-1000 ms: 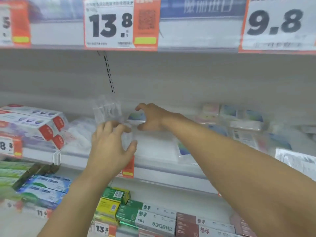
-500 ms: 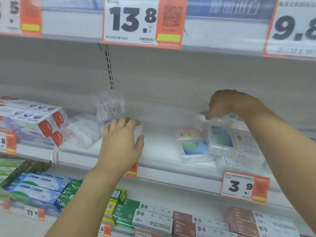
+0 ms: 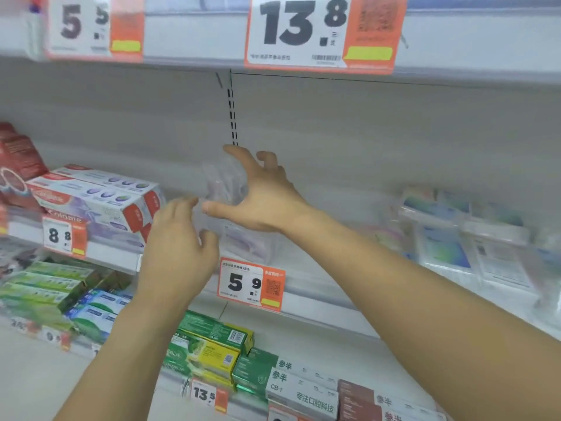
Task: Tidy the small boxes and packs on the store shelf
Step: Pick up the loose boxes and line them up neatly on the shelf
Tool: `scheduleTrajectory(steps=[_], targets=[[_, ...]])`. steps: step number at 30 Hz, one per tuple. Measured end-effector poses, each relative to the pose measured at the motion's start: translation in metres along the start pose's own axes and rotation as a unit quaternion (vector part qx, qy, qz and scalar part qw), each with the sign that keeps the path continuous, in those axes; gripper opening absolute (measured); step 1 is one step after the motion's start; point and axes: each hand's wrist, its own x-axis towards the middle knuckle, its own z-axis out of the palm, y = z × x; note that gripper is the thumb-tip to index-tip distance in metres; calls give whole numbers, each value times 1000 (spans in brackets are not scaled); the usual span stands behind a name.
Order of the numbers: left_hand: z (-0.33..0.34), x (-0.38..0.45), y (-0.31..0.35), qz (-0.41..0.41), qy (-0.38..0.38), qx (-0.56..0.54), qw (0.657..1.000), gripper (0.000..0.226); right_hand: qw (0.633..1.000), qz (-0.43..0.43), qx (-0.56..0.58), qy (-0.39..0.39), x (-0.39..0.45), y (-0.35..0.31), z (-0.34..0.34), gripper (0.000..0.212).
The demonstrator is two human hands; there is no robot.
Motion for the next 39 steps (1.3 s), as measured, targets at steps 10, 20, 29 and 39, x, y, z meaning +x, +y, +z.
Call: scheduleTrajectory(steps=[10, 20, 29, 39], targets=[[6, 8, -12, 37, 21, 77, 996, 33, 994, 25, 51, 93, 17, 28, 26, 65], [2, 7, -8, -50, 73, -71, 994, 61, 961, 81, 158, 212, 23, 60, 1, 60], [-4, 6, 17, -164, 89, -284, 940, 57, 968, 226, 107, 34, 25, 98, -46, 69], [3, 4, 42, -180, -30, -640, 747, 42, 957, 23, 285, -45, -43, 12, -46, 59]])
